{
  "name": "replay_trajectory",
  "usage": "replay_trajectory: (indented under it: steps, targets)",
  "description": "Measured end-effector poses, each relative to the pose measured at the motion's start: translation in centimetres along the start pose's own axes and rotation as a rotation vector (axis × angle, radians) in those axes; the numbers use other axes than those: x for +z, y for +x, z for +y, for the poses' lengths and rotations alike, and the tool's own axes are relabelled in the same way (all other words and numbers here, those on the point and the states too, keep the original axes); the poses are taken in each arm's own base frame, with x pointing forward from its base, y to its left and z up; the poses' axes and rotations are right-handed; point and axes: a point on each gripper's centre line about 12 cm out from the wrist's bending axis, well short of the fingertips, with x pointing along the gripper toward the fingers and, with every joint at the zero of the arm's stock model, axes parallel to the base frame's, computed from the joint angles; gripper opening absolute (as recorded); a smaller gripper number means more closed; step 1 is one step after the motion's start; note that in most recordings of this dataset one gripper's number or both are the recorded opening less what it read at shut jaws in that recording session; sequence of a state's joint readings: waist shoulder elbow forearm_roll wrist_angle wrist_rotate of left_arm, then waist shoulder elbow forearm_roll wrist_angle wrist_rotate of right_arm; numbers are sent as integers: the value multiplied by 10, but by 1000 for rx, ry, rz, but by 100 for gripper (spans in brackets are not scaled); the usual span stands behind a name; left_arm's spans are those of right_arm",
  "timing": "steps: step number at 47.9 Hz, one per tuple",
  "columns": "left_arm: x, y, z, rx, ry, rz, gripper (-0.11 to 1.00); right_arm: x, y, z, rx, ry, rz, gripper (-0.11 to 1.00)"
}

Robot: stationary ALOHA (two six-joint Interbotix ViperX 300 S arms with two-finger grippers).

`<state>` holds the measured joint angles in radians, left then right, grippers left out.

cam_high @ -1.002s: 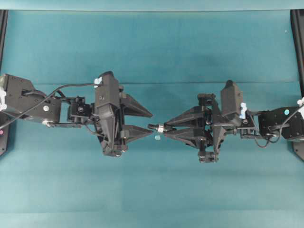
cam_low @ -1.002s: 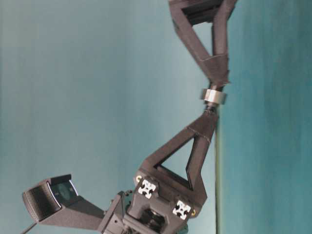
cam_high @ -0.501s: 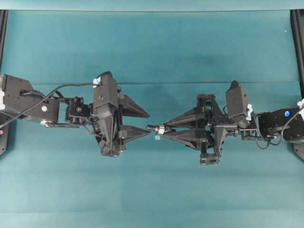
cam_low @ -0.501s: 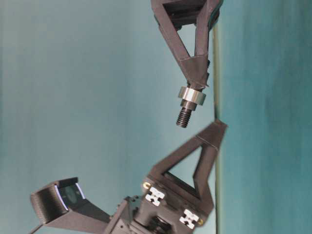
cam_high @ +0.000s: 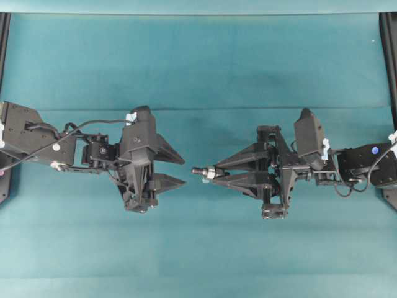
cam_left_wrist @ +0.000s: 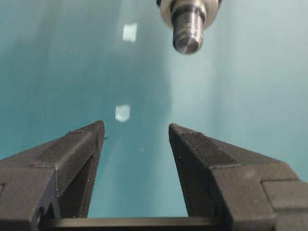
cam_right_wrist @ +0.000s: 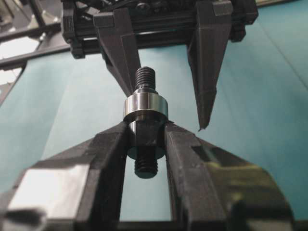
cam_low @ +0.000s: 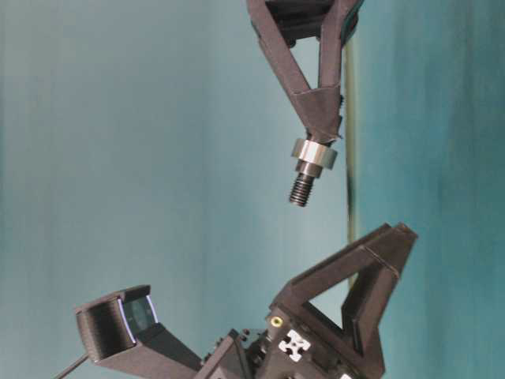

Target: Insert the washer onto the shaft with both hands.

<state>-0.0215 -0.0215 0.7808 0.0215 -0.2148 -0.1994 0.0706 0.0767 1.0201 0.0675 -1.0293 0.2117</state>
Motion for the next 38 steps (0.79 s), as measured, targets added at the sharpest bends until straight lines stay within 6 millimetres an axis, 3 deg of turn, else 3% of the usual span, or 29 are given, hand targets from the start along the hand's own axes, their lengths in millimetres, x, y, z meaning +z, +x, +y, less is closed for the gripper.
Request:
replay_trajectory:
  steps: [38]
  targets:
    - [-5,0,0,7,-2,38,63,-4,0,-2,-11,1,38,0]
